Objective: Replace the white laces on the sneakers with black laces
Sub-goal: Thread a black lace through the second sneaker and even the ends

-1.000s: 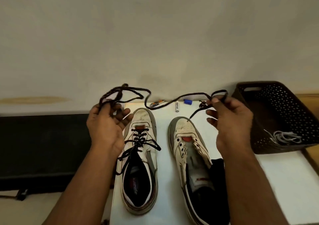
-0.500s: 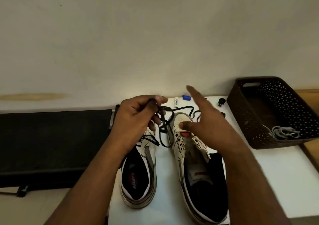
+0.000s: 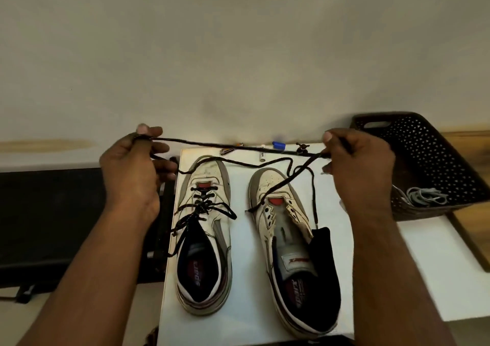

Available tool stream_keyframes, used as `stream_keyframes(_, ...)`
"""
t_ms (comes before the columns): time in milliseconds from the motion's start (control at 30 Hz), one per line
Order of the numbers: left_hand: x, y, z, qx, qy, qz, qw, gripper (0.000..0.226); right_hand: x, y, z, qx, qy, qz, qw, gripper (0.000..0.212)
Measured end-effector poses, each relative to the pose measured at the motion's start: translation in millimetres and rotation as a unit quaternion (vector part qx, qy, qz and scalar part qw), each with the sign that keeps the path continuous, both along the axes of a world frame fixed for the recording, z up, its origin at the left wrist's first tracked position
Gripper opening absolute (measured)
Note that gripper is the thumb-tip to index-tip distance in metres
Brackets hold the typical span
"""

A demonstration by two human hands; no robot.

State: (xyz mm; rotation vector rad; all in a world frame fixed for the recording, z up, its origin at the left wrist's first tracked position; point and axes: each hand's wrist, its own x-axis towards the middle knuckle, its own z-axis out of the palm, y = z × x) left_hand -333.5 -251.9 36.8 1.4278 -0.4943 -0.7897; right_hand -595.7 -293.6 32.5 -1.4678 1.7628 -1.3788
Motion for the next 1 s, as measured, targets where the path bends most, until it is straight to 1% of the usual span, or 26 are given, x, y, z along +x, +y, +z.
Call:
stream_keyframes(33, 0, 2, 0, 0.010, -0.026, -0.023, 0.999, 0.023, -2, 0, 1, -0.022, 0.002, -0.032, 0.999, 0.014)
stream_keyframes(67, 0, 3, -2, 0.029, -0.077, -0.046, 0.996, 0.018, -4, 0, 4, -0.036, -0.007, -0.054, 0.998, 0.013)
stream_keyframes(100, -1, 3, -3, 0.049, -0.139, -0.069, 0.987, 0.012, -3, 0, 6, -0.037, -0.033, -0.060, 0.997, 0.011)
stream_keyframes(133, -4, 5, -3, 0.061, -0.185, -0.093, 0.976, 0.017, -2, 0, 8, -0.016, -0.075, -0.046, 0.996, 0.009)
stream_keyframes(167, -7, 6, -3, 0.060, -0.213, -0.119, 0.968, 0.036, 0, 1, 11, 0.025, -0.124, -0.014, 0.992, 0.008)
stream_keyframes(200, -10, 7, -2, 0.043, -0.237, -0.152, 0.959, 0.061, 4, 3, 13, 0.077, -0.158, 0.031, 0.984, 0.009)
stream_keyframes(233, -14, 7, -1, 0.017, -0.254, -0.183, 0.950, 0.084, 7, 5, 15, 0.126, -0.170, 0.083, 0.974, 0.011)
stream_keyframes(267, -20, 8, 2, -0.003, -0.272, -0.212, 0.939, 0.101, 10, 8, 16, 0.166, -0.173, 0.130, 0.962, 0.015)
stream_keyframes(300, -26, 10, 6, -0.003, -0.306, -0.243, 0.920, 0.109, 13, 11, 17, 0.194, -0.182, 0.165, 0.950, 0.019)
stream_keyframes(367, -29, 13, 10, 0.077, -0.434, -0.279, 0.853, 0.104, 17, 14, 20, 0.219, -0.241, 0.195, 0.925, 0.020)
stream_keyframes(400, -27, 14, 12, 0.114, -0.484, -0.265, 0.826, 0.092, 17, 15, 23, 0.221, -0.282, 0.200, 0.912, 0.018)
stream_keyframes(433, -27, 14, 12, 0.112, -0.495, -0.230, 0.831, 0.072, 16, 15, 24, 0.220, -0.318, 0.205, 0.899, 0.017)
stream_keyframes(467, -27, 16, 11, 0.072, -0.469, -0.200, 0.857, 0.049, 15, 15, 24, 0.217, -0.345, 0.209, 0.889, 0.018)
stream_keyframes(500, -30, 17, 13, 0.037, -0.420, -0.202, 0.884, 0.027, 15, 15, 24, 0.212, -0.364, 0.211, 0.882, 0.018)
stream_keyframes(533, -38, 17, 14, 0.040, -0.378, -0.248, 0.891, 0.011, 16, 16, 23, 0.209, -0.376, 0.211, 0.878, 0.019)
stream_keyframes(567, -47, 19, 13, 0.077, -0.371, -0.314, 0.871, 0.009, 17, 16, 21, 0.208, -0.382, 0.211, 0.875, 0.018)
stream_keyframes(600, -56, 20, 8, 0.128, -0.402, -0.369, 0.828, 0.019, 20, 17, 20, 0.209, -0.386, 0.212, 0.873, 0.018)
stream_keyframes(633, -63, 20, 0, 0.182, -0.450, -0.391, 0.782, 0.036, 24, 17, 19, 0.212, -0.389, 0.215, 0.870, 0.018)
stream_keyframes(667, -68, 19, -8, 0.225, -0.502, -0.373, 0.747, 0.053, 27, 18, 20, 0.217, -0.392, 0.220, 0.867, 0.018)
stream_keyframes(700, -72, 19, -14, 0.248, -0.545, -0.343, 0.724, 0.063, 29, 19, 21, 0.222, -0.394, 0.226, 0.863, 0.017)
stream_keyframes(733, -75, 18, -18, 0.249, -0.570, -0.317, 0.716, 0.065, 31, 20, 22, 0.226, -0.395, 0.233, 0.860, 0.015)
stream_keyframes(800, -79, 17, -23, 0.235, -0.580, -0.302, 0.719, 0.057, 32, 21, 24, 0.233, -0.393, 0.251, 0.854, 0.013)
stream_keyframes(833, -78, 16, -24, 0.227, -0.573, -0.303, 0.727, 0.052, 33, 22, 25, 0.235, -0.387, 0.262, 0.853, 0.012)
stream_keyframes(900, -75, 14, -27, 0.208, -0.528, -0.303, 0.766, 0.038, 35, 23, 26, 0.239, -0.376, 0.276, 0.852, 0.011)
stream_keyframes(967, -73, 13, -27, 0.169, -0.452, -0.321, 0.815, 0.021, 37, 25, 28, 0.239, -0.382, 0.281, 0.847, 0.012)
stream_keyframes(1000, -74, 13, -25, 0.143, -0.409, -0.330, 0.839, 0.018, 38, 24, 27, 0.237, -0.396, 0.280, 0.842, 0.015)
